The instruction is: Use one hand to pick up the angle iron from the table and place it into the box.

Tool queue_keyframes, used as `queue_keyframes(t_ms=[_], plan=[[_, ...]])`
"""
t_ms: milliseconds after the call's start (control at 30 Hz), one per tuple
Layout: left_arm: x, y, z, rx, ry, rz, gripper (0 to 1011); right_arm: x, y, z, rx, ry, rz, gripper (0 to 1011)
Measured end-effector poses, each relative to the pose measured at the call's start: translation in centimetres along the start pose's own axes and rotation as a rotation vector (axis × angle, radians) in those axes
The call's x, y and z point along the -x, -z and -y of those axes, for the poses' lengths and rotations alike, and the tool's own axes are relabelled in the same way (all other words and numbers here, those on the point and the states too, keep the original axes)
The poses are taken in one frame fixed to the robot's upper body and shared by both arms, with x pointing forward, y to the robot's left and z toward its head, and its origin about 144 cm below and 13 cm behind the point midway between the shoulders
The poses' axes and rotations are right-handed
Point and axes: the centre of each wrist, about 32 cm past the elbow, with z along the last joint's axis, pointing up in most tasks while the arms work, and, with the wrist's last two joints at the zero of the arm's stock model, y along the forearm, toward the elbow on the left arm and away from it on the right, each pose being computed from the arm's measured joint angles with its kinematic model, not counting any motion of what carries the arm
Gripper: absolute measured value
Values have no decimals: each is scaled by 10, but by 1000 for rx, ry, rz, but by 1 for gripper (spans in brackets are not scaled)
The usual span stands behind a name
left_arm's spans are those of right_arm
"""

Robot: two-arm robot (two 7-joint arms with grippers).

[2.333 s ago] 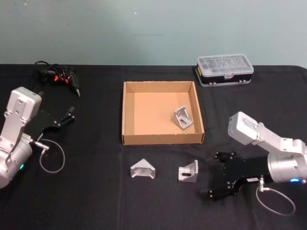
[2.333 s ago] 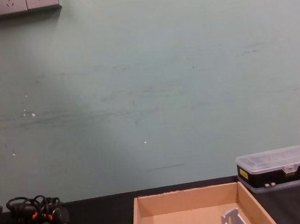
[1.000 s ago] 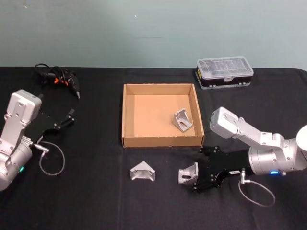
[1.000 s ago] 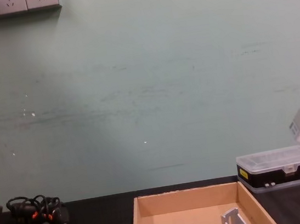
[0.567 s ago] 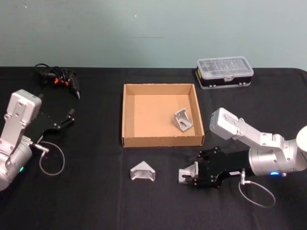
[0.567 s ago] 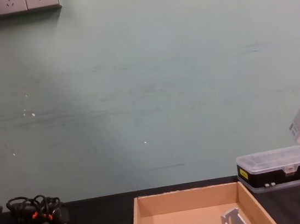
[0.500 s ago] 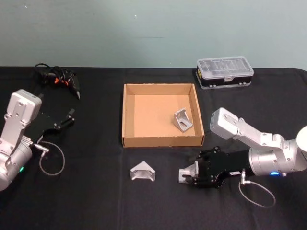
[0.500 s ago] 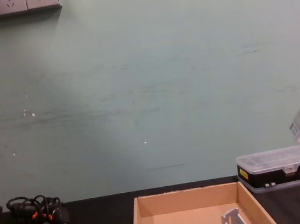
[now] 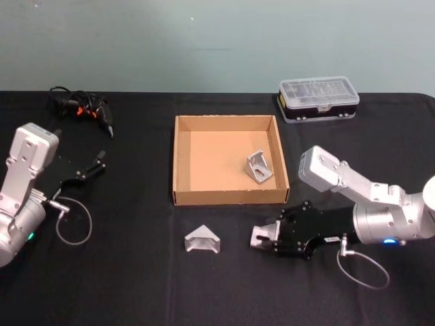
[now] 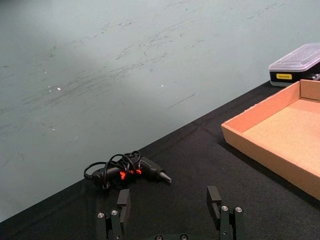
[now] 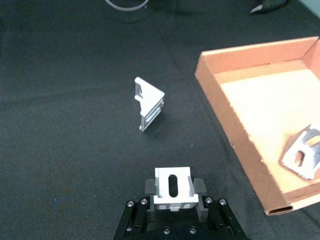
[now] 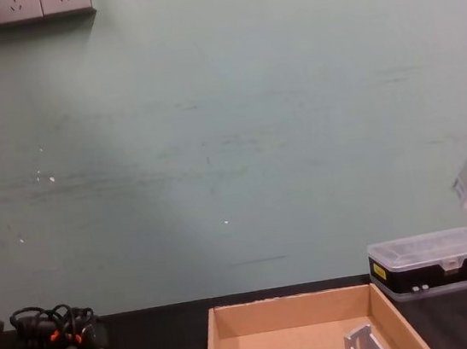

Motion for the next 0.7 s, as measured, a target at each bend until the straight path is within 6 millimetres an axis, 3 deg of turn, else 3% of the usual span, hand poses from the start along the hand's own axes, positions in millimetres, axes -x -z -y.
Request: queue_keyframes(t_ms=[367, 700], plan=[[0, 0, 0, 0, 0, 0, 1000, 3, -27, 10, -91, 114, 4, 450], [0, 0, 0, 0, 0, 0, 1000, -5, -55, -4, -162, 226, -46, 450]])
